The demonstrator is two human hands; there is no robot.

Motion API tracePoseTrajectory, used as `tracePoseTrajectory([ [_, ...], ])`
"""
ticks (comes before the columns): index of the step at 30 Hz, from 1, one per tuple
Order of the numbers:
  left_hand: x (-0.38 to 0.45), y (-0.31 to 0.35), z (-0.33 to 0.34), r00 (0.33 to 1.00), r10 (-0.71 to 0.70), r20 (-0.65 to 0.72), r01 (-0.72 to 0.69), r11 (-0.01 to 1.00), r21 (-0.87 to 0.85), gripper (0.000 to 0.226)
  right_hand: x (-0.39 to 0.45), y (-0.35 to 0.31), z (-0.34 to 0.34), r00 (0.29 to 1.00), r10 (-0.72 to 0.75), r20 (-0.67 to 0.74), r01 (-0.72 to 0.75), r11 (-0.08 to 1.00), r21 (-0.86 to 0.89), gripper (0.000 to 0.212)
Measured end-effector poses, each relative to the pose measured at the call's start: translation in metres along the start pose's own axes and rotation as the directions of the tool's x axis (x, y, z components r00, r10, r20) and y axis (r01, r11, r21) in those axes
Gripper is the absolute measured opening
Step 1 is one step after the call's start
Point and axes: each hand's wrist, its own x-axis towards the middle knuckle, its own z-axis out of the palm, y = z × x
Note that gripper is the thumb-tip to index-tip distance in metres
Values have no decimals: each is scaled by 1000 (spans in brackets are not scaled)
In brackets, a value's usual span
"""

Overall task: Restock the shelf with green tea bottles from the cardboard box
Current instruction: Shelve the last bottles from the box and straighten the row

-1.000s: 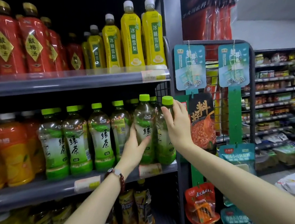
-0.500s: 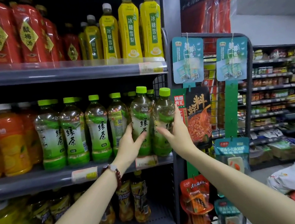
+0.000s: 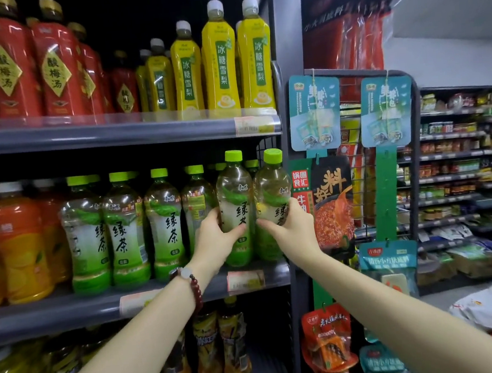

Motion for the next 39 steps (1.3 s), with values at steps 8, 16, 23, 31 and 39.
tracePoseTrajectory([
  [8, -6, -11, 9, 998, 9, -60, -9, 1000, 4, 53, 4, 5, 25, 995, 19, -98, -16, 999, 36, 45],
  [16, -4, -7, 8, 998, -28, -58, 37, 988, 148, 52, 25, 9, 35, 971, 229, 60, -210, 950, -230, 47],
  [23, -2, 2, 7, 986, -148, 75, 127, 965, 230, 74, 35, 16, 40, 921, 355, 161, -315, 921, -231, 54],
  [31, -4, 15, 9, 961, -261, 89, 229, 935, 269, 70, 23, 13, 36, 944, 304, 131, -244, 907, -343, 42],
  [39, 6, 11, 8, 938, -320, 130, 304, 943, 133, 69, 12, 7, 33, 961, 272, 39, -232, 878, -419, 52],
])
